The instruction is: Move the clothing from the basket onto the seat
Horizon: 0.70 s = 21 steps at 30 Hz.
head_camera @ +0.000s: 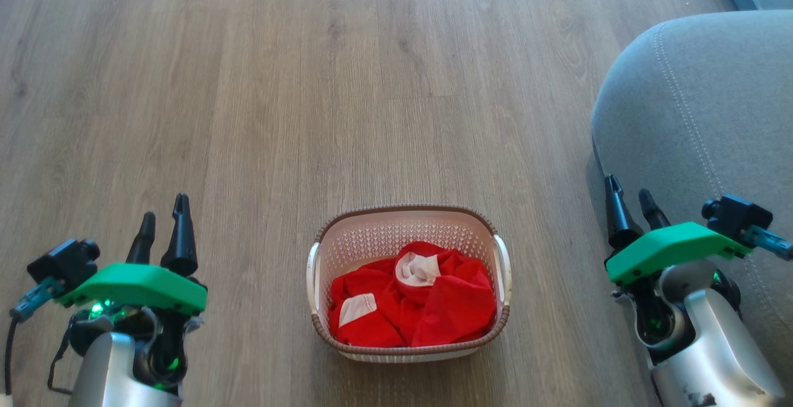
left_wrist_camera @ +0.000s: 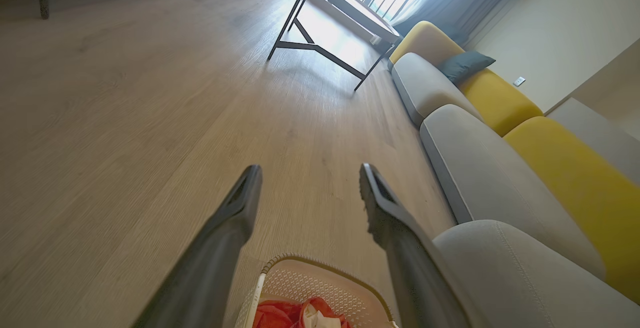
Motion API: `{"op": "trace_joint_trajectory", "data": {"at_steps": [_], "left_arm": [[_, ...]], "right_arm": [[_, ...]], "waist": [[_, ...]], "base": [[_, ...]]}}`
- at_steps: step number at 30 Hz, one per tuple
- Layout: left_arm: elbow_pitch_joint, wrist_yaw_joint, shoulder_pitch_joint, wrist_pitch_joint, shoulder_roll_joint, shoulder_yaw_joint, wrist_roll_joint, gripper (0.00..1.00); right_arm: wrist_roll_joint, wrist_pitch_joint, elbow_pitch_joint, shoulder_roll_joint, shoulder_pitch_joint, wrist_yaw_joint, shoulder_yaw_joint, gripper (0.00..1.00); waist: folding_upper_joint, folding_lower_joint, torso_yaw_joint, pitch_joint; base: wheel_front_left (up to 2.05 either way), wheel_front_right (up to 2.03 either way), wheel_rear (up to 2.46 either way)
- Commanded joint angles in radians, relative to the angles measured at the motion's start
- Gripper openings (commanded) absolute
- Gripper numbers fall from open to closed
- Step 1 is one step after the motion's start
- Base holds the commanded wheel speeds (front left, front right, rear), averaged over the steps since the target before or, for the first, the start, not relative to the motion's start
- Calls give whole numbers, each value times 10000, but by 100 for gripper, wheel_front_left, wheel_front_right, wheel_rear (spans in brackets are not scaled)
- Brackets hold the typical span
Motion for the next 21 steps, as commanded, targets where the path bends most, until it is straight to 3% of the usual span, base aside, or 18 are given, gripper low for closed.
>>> {"op": "trace_joint_trajectory", "data": {"at_steps": [1, 21], "left_arm": [[-274, -42, -636, -165, 278, 142, 357, 100], [-71, -54, -1146, -751, 355, 88, 2678, 100]], "right_arm": [[-325, -174, -261, -176, -636, 46, 200, 100], [-2354, -759, 42, -430, -1502, 58, 1010, 100]], "waist": [[0, 0, -6, -3], [0, 0, -42, 67]], "base": [[0, 0, 0], [0, 0, 0]]}}
